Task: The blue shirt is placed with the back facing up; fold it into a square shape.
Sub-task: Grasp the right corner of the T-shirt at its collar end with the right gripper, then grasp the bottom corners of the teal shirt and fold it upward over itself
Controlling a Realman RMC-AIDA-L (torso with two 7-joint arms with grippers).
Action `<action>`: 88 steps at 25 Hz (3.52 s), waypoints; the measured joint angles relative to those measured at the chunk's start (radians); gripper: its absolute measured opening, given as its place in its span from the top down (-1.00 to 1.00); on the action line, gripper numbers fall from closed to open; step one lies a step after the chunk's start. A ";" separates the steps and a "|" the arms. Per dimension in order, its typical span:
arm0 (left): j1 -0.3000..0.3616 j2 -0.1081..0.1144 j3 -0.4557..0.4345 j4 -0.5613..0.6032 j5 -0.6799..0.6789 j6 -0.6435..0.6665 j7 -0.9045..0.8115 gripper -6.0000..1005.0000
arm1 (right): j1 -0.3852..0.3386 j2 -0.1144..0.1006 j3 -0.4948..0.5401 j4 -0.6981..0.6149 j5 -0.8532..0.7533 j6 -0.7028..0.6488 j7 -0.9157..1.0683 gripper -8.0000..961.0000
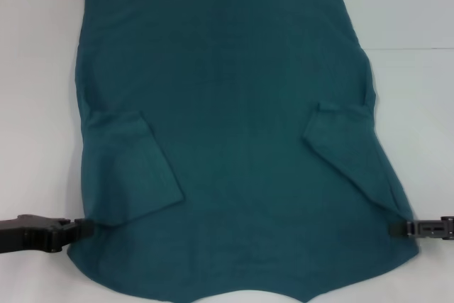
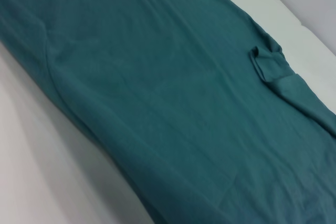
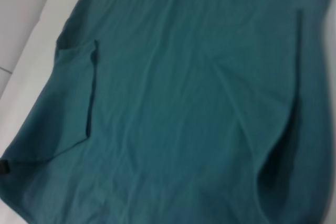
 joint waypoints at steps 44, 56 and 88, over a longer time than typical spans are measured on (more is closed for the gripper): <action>-0.006 0.006 -0.005 0.000 -0.002 -0.007 -0.002 0.96 | 0.012 0.021 0.004 -0.012 -0.033 0.004 0.053 0.93; 0.016 0.017 -0.056 0.017 0.007 0.098 -0.047 0.96 | -0.068 0.017 0.168 -0.012 -0.030 -0.121 -0.121 0.94; 0.061 0.024 -0.176 0.004 0.022 0.366 -0.076 0.96 | -0.222 -0.022 0.236 -0.012 -0.037 -0.299 -0.310 0.94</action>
